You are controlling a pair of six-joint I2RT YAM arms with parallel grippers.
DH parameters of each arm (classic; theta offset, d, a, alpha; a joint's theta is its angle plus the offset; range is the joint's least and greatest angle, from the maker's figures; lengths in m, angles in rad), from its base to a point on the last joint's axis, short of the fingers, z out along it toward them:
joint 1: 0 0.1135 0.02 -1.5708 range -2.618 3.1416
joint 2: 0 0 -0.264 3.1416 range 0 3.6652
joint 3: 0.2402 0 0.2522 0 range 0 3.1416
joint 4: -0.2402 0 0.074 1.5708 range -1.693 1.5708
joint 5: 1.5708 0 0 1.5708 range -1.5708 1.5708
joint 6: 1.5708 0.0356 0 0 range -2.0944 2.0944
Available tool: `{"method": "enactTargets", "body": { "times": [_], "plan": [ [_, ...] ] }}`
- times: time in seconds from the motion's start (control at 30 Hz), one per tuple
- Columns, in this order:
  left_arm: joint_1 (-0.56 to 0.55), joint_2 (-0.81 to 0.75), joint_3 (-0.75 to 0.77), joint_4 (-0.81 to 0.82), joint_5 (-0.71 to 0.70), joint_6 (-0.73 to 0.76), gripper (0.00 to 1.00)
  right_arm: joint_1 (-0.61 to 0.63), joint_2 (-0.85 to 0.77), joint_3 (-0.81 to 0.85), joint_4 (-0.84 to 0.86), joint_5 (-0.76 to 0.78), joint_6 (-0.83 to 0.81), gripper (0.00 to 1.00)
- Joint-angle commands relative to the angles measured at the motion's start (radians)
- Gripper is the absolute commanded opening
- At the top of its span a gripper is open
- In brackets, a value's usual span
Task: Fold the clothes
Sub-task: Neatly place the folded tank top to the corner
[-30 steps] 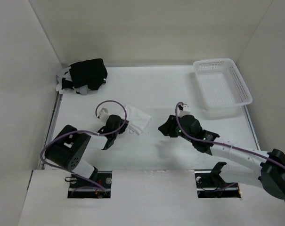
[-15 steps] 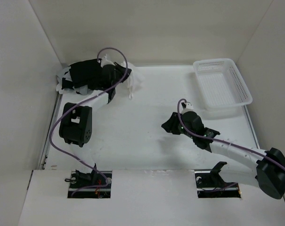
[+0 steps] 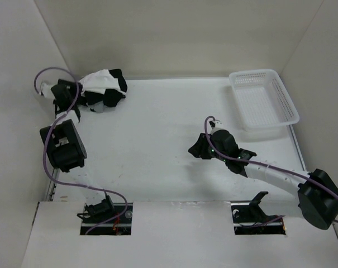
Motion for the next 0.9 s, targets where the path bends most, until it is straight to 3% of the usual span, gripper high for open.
{"method": "enactTargets", "body": {
  "times": [0.0,0.1,0.17,0.33,0.43,0.47,0.5,0.7,0.87],
  "plan": [
    [0.032,-0.009,-0.166,0.101,-0.069,-0.112,0.69,-0.001,0.010,0.047,0.037,-0.016,-0.018,0.45],
    [0.013,-0.082,-0.272,0.199,-0.092,-0.126,0.79,0.016,0.025,0.044,0.045,-0.016,-0.012,0.45],
    [-0.036,-0.151,-0.338,0.225,-0.136,-0.122,1.00,0.022,0.037,0.045,0.046,-0.014,-0.012,0.45],
    [-0.244,-0.317,-0.475,0.204,-0.254,-0.012,1.00,0.034,0.060,0.037,0.075,0.002,-0.012,0.50],
    [-0.413,-0.369,-0.510,0.144,-0.322,0.094,1.00,0.046,0.071,0.022,0.089,0.039,-0.018,0.59],
    [-0.477,-0.372,-0.513,0.124,-0.326,0.129,1.00,0.050,0.076,0.016,0.091,0.064,-0.019,0.67],
    [-0.540,-0.375,-0.515,0.100,-0.329,0.154,1.00,0.054,0.076,0.013,0.088,0.082,-0.026,1.00],
    [-0.864,-0.329,-0.453,-0.104,-0.302,0.248,1.00,0.071,0.030,-0.030,0.074,0.205,-0.033,1.00],
    [-1.056,-0.326,-0.504,-0.094,-0.308,0.210,1.00,0.071,-0.032,-0.070,0.063,0.297,-0.030,1.00]
  ]
}}
